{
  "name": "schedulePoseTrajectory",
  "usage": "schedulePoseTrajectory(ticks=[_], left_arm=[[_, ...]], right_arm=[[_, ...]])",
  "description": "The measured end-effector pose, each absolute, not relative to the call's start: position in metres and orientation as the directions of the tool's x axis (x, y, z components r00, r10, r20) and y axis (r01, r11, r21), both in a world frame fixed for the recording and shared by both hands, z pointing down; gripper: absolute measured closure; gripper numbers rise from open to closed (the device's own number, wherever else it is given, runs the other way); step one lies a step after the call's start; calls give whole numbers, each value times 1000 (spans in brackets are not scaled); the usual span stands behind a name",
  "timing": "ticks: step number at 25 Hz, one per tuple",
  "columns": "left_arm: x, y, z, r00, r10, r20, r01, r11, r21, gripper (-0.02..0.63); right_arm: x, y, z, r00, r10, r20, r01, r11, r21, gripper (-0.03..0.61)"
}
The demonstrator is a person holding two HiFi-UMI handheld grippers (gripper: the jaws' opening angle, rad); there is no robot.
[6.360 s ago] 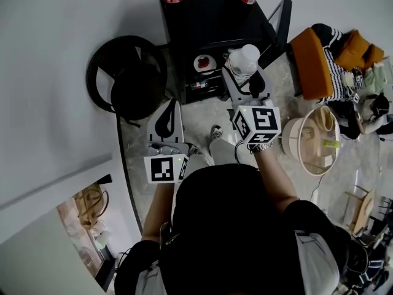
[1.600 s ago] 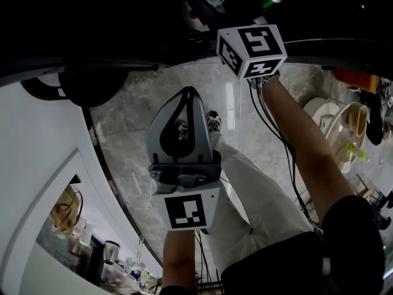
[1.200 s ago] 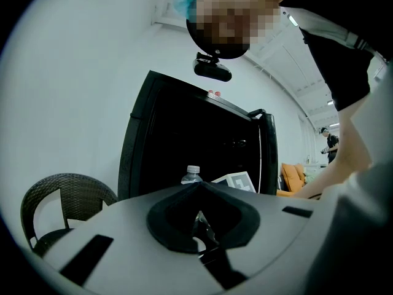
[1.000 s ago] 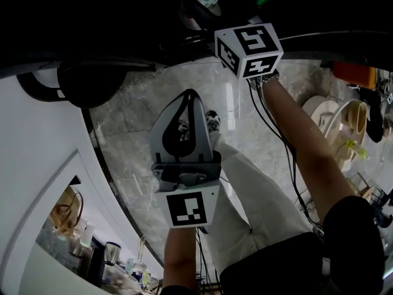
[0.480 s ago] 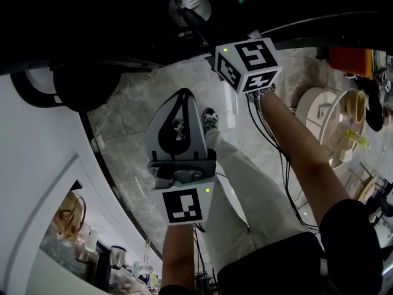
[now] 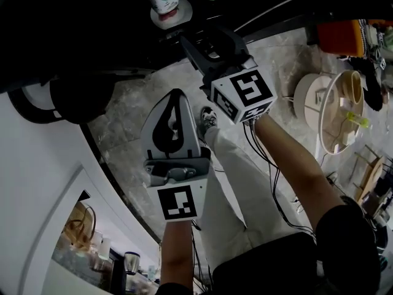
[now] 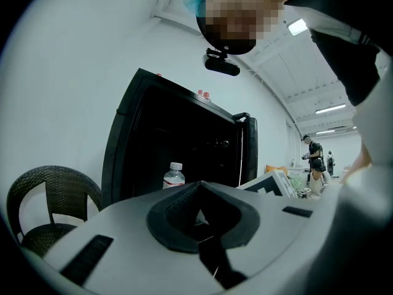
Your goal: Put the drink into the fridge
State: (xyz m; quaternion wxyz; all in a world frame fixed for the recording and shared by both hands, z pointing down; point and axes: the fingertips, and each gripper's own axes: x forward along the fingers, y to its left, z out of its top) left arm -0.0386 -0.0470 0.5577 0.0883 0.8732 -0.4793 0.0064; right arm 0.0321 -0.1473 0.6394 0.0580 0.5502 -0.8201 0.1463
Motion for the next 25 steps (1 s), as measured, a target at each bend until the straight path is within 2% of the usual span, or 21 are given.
schedulePoseTrajectory(ticks=[6,11,25], left_arm=[[-40,-42,551,569,-817,92,-819,-553,152,604],[-43,-39,544,586,-805,98,-808,-569,151,604],[-56,-27,516,622,-777,97,-779,-601,178,604]], right_arm=[[42,-125,608,-321,-927,194,-941,289,-177,511],[45,-105,589,-286,-938,195,-948,247,-199,561],[24,-32,541,-317,-924,213,-933,264,-246,565]])
